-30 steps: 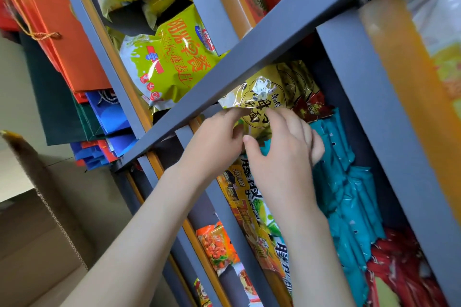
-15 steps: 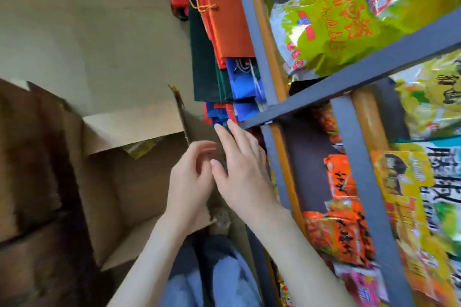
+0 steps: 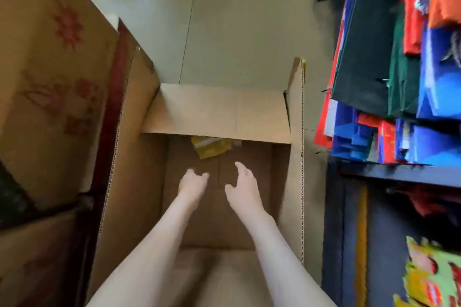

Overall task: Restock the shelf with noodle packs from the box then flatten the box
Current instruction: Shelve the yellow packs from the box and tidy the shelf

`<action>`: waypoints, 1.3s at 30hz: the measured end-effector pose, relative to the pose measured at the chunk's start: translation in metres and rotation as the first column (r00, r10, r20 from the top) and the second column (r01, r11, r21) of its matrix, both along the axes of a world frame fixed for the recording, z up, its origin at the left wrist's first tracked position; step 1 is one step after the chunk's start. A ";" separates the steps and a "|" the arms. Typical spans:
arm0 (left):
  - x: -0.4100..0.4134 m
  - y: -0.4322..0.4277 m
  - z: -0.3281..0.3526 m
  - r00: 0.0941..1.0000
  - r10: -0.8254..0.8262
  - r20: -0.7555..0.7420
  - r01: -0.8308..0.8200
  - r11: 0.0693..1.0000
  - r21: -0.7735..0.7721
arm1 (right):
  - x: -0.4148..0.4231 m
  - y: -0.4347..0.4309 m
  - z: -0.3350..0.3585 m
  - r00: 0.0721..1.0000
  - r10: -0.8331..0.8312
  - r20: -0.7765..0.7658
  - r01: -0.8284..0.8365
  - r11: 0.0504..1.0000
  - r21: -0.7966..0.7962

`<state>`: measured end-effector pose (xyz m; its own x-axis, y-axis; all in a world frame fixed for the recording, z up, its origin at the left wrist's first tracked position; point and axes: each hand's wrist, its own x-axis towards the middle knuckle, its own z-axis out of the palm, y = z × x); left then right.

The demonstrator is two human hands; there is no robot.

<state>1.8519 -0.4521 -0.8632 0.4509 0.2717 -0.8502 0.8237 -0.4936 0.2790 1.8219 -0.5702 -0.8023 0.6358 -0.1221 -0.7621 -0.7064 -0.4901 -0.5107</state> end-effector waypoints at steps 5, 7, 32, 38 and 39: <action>0.047 0.004 -0.078 0.972 0.230 0.039 -0.227 0.971 -0.083 | 0.030 -0.005 -0.082 0.994 -0.096 -0.050 0.095 0.995 -0.020; 0.066 0.003 -0.091 0.950 0.301 0.081 -0.281 0.940 -0.192 | 0.039 -0.008 -0.102 0.988 -0.144 -0.058 0.144 0.990 -0.008; -0.069 -0.039 0.313 0.559 -0.595 0.577 0.514 0.795 0.322 | 0.006 -0.015 0.276 0.651 -0.602 -0.463 0.747 0.618 0.246; -0.074 -0.042 0.437 0.381 -0.584 0.717 0.716 0.677 0.170 | -0.025 -0.054 0.401 0.679 -0.668 -0.305 0.734 0.611 0.296; -0.075 -0.041 0.451 0.360 -0.574 0.736 0.758 0.640 0.128 | -0.031 -0.060 0.417 0.672 -0.688 -0.274 0.740 0.607 0.291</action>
